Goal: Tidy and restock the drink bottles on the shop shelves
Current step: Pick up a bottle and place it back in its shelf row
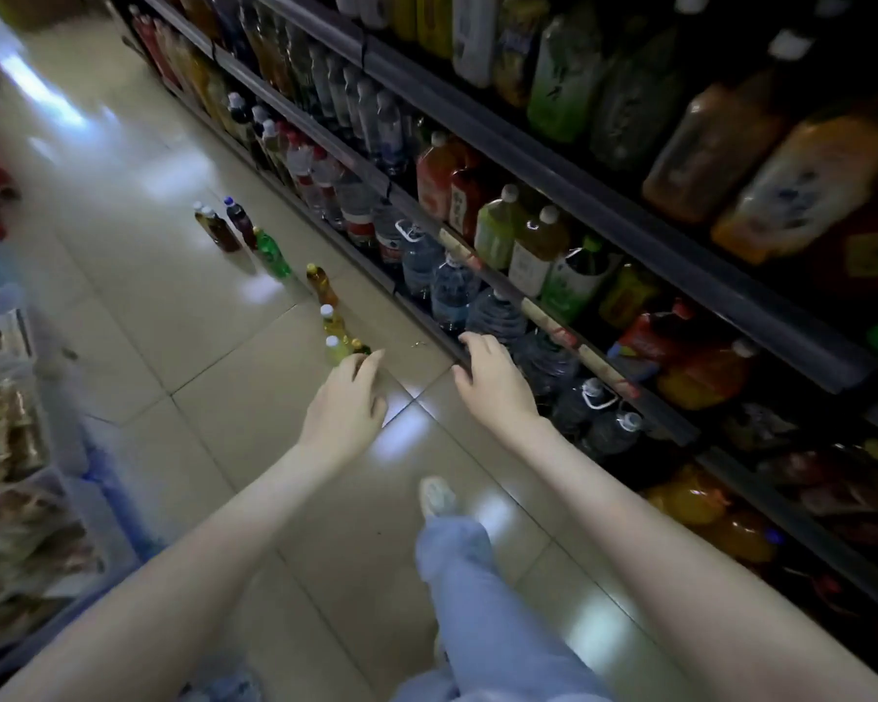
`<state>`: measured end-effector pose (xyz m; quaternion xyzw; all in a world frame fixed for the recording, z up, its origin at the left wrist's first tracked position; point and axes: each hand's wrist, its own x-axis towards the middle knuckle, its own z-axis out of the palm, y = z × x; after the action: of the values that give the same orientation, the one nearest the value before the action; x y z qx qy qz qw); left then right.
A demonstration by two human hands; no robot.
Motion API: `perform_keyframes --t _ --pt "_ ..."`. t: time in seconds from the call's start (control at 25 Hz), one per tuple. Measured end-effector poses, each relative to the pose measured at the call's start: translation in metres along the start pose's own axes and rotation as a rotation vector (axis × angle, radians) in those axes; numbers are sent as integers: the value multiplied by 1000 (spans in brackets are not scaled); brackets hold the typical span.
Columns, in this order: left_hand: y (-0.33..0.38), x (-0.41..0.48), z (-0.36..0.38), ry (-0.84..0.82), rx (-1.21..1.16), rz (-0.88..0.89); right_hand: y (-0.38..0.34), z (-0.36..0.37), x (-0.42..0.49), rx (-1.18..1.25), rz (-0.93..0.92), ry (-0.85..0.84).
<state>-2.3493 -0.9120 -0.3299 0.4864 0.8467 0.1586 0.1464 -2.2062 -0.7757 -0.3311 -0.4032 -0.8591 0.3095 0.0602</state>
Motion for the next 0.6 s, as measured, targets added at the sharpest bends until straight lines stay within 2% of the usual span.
perform_keyframes --t 0.12,0.24,0.36,0.48,0.6 --pt "-72 75 14 -85 7 -55 -2 58 91 26 53 -75" --pt "-146 164 23 -143 20 -107 -6 129 193 39 123 -220" --pt "-227 260 46 -122 -18 -162 -4 218 292 -34 143 -364" --pt "-302 319 110 -126 -74 -234 14 323 366 -122 82 -433" --pt "-372 354 205 -129 -136 -318 55 447 426 -276 33 -487"
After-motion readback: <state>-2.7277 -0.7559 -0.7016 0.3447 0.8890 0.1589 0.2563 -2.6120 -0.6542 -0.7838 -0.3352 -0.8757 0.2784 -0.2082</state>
